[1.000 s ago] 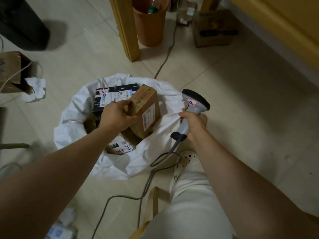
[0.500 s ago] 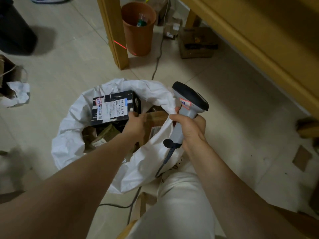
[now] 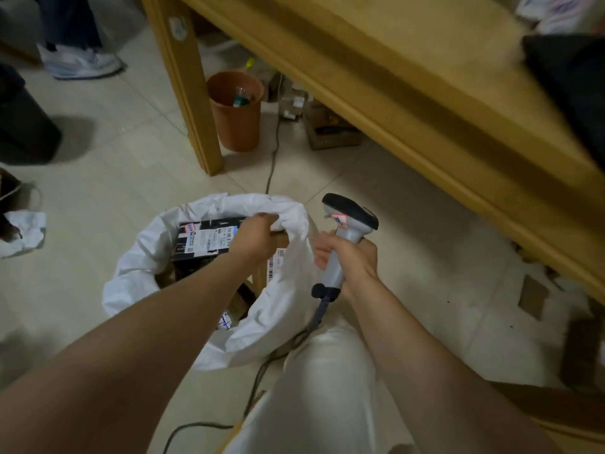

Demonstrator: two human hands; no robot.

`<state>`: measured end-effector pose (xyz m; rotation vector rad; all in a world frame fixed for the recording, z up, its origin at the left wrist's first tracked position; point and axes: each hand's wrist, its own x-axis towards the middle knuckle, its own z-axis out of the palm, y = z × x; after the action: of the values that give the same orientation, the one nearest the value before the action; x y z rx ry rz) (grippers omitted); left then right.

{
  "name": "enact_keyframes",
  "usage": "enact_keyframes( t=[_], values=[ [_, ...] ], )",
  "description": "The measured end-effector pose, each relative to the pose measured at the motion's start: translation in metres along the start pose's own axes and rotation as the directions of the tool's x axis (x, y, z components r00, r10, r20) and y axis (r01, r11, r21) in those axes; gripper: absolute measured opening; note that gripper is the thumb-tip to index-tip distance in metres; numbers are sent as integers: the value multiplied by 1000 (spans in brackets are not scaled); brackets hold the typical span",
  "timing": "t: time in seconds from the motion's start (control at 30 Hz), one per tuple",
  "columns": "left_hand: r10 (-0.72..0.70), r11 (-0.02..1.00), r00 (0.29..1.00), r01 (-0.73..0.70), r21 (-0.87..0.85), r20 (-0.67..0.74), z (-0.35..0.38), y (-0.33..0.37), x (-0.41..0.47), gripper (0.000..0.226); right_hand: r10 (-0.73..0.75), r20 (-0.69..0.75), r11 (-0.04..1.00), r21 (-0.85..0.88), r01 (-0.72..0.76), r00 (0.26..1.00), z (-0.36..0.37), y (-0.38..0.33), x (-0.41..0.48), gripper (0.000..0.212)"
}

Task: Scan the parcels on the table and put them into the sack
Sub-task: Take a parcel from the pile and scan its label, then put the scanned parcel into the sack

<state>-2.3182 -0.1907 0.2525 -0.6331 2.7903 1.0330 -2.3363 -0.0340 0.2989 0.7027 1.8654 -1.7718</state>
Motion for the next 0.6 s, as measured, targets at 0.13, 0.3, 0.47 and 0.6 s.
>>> enact_keyframes(
  t=[0.13,0.3,0.47,0.6],
  values=[
    [161,986,972,-165,-9,-173,-21,55,-20,47,-104,77,992,76,98,992,-19,-21,-41,12],
    [334,936,885,-352,3,-323,-45,121,-53,47,-301,119,952,97,290,946,-52,-45,-102,15],
    [371,886,858,-442,-142,-355,-61,200,-84,27,-498,45,861,140,488,866,-102,-66,-160,21],
    [407,856,867,-472,-213,-287,-52,264,-104,24,-606,-46,779,166,605,794,-152,-79,-198,16]
  ],
)
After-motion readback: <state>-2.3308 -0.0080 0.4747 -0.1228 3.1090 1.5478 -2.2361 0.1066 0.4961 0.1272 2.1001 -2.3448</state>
